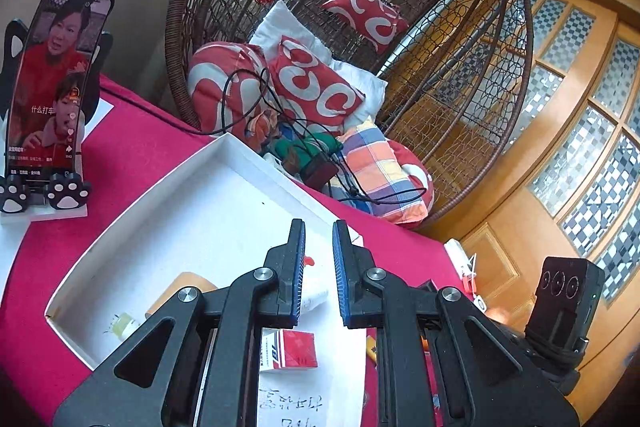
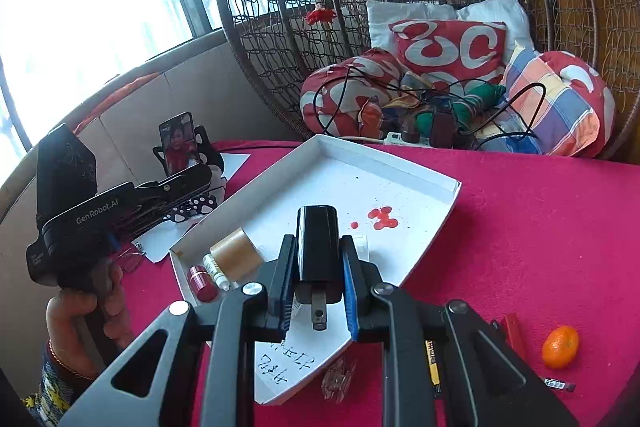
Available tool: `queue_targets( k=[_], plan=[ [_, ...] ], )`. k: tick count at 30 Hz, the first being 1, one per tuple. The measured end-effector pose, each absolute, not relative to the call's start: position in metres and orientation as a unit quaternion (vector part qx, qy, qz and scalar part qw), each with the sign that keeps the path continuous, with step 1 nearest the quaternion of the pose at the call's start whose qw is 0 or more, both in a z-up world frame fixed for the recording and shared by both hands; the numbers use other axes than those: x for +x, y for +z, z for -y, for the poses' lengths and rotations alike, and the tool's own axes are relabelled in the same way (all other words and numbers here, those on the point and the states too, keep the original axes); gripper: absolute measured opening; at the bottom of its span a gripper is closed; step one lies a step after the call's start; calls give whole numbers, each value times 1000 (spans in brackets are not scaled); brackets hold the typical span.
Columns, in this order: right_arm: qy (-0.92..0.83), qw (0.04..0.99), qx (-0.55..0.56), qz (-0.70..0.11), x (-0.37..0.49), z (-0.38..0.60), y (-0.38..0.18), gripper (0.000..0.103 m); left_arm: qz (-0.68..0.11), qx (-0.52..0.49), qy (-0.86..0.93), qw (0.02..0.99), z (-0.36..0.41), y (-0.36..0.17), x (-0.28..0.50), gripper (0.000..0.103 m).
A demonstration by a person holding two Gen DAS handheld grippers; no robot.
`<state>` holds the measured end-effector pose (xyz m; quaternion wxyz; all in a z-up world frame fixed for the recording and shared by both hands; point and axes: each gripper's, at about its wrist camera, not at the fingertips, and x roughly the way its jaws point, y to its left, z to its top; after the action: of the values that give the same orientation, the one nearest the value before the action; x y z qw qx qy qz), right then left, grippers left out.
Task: Organize rigid objects
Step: 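Carry the black plug into the tray with the right tool and release it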
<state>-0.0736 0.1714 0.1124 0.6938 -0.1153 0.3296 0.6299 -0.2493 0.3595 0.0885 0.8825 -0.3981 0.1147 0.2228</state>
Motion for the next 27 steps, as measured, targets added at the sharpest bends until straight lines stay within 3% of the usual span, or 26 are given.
queue_targets(
  k=[10,15,16,18,19,21,23,24,25,27],
  plan=[
    [613,680,-114,-386,-71,-203,75,20,-116,-488,175,847,-387,55,-242,13],
    [607,686,-118,-384,-71,-209,70,20,-132,-456,223,851,-386,59,-237,13],
    [605,687,-119,-383,-72,-211,70,20,-139,-447,236,851,-386,60,-234,20],
    [601,691,-115,-386,-71,-212,68,21,-155,-439,254,848,-385,59,-230,57],
    [601,690,-109,-389,-70,-211,67,21,-157,-438,255,847,-384,57,-230,81],
    [601,690,-96,-391,-68,-208,67,22,-151,-443,254,847,-382,57,-231,87],
    [598,695,-84,-390,-67,-203,69,29,-141,-452,255,843,-381,55,-235,92],
    [598,696,-76,-390,-67,-199,71,42,-137,-454,259,841,-380,55,-237,96],
    [600,696,-69,-388,-67,-196,74,63,-132,-453,266,841,-379,57,-240,103],
    [603,701,-58,-376,-69,-187,80,91,-126,-437,289,842,-373,64,-244,103]
  ],
)
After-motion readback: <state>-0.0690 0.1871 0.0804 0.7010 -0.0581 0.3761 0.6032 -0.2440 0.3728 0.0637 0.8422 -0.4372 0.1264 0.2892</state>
